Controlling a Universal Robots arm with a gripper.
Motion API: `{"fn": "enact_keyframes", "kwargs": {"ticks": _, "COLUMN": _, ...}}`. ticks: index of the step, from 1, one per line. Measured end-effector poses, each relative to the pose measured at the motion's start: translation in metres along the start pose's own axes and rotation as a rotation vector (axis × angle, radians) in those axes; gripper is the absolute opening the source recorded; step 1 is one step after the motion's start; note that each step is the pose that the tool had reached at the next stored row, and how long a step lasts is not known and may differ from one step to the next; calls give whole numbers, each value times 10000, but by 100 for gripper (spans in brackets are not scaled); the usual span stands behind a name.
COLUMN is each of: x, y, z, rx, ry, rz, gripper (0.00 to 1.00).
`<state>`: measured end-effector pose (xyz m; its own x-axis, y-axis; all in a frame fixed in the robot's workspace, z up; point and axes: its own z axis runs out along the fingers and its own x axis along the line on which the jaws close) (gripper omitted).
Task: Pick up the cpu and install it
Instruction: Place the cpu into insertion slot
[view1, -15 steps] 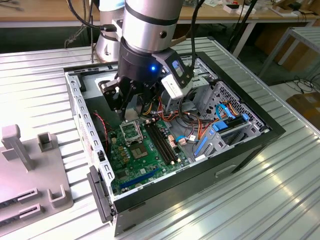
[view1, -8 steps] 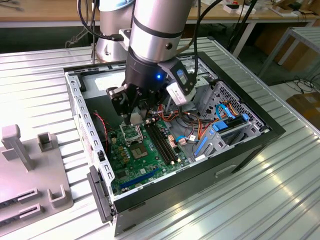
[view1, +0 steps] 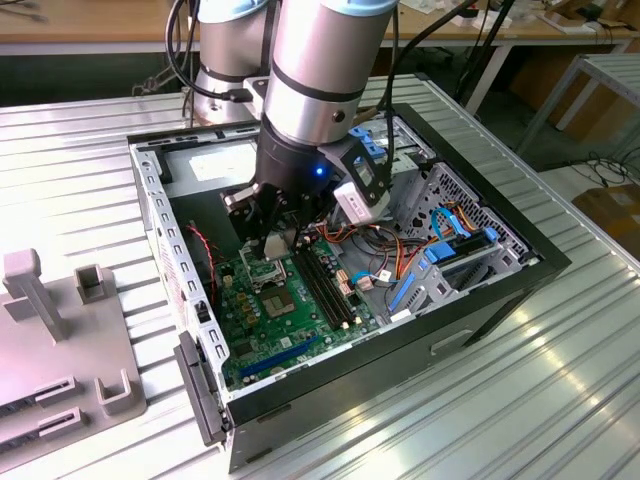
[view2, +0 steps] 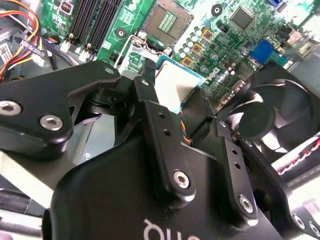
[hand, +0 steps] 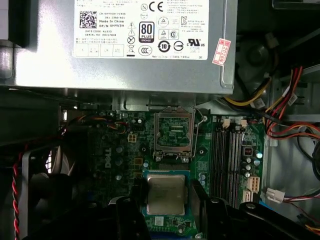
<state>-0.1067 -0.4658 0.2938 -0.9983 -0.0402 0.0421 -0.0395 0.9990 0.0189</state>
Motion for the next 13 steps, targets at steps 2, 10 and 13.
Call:
{"fn": "enact_keyframes", "kwargs": {"ticks": 2, "x": 0, "y": 0, "z": 0, "rx": 1, "ry": 0, "rz": 0, "gripper": 47}}
{"fn": "enact_keyframes", "kwargs": {"ticks": 10, "x": -1, "y": 0, "z": 11, "rx": -1, "ry": -1, "rz": 0, "gripper": 47}}
{"fn": "enact_keyframes", "kwargs": {"ticks": 13, "x": -1, "y": 0, "z": 11, "rx": -1, "ry": -1, "rz": -1, "gripper": 47}}
